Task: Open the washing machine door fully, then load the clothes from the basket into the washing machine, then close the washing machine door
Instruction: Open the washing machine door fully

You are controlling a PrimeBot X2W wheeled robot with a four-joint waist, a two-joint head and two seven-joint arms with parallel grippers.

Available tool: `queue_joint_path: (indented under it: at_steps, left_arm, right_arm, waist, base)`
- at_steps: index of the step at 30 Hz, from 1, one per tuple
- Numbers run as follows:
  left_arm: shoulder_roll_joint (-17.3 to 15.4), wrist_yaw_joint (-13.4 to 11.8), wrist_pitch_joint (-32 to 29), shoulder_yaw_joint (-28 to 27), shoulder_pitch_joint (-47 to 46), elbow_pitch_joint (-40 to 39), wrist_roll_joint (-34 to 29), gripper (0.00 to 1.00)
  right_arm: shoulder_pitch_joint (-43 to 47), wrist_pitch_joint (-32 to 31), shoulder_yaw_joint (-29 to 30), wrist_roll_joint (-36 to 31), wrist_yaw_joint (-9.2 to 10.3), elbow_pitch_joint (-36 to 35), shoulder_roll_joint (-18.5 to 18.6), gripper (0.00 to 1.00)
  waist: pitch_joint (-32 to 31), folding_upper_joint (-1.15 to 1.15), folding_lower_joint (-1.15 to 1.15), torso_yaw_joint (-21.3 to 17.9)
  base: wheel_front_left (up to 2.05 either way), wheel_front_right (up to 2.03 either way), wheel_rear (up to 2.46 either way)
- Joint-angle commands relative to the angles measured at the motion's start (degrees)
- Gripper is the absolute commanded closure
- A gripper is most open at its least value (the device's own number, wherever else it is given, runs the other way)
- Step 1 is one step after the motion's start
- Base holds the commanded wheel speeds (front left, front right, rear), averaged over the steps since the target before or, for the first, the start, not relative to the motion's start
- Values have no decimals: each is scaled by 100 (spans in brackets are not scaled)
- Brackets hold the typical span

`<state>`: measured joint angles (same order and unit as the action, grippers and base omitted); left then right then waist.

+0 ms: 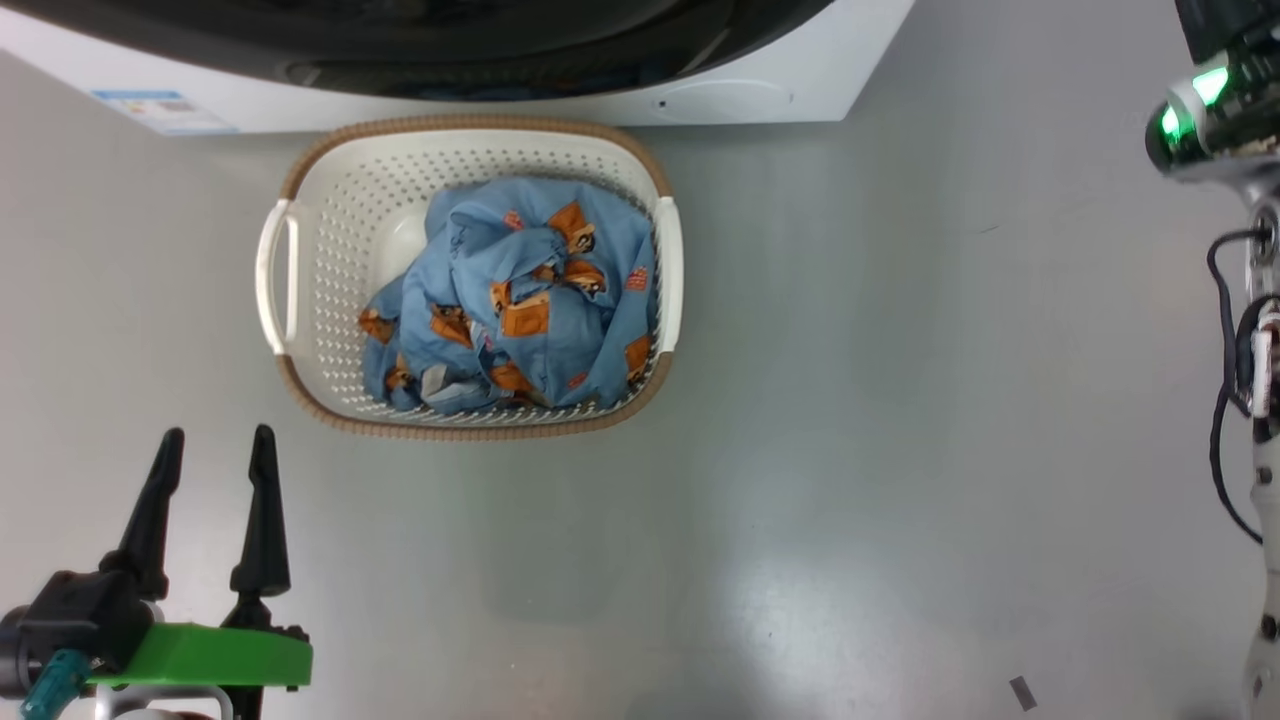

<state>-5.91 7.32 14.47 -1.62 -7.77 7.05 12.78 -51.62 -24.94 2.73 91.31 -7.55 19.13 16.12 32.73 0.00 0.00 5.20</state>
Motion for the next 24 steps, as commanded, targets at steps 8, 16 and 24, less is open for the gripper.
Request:
queue_joint_path:
  at_steps: [8, 16, 24]
  left_arm:
    - [-138, 17, 52, -208, -87, -160, 1, 0]
    - [-93, 17, 52, -162, -54, -145, 47, 0]
    - [-20, 17, 52, -72, 37, -159, 100, 0]
  right_arm:
    - [-666, -396, -379, -127, 6, -97, -69, 100]
    - [-1150, -591, -561, -167, 6, -48, -94, 100]
    - [-1530, -695, -640, -229, 6, 31, -17, 100]
  waist:
    - [180, 0, 0, 262]
    - [218, 0, 0, 427]
    - [359, 0, 0, 589]
  base:
    - [0, 0, 0]
    - [0, 0, 0]
    - [0, 0, 0]
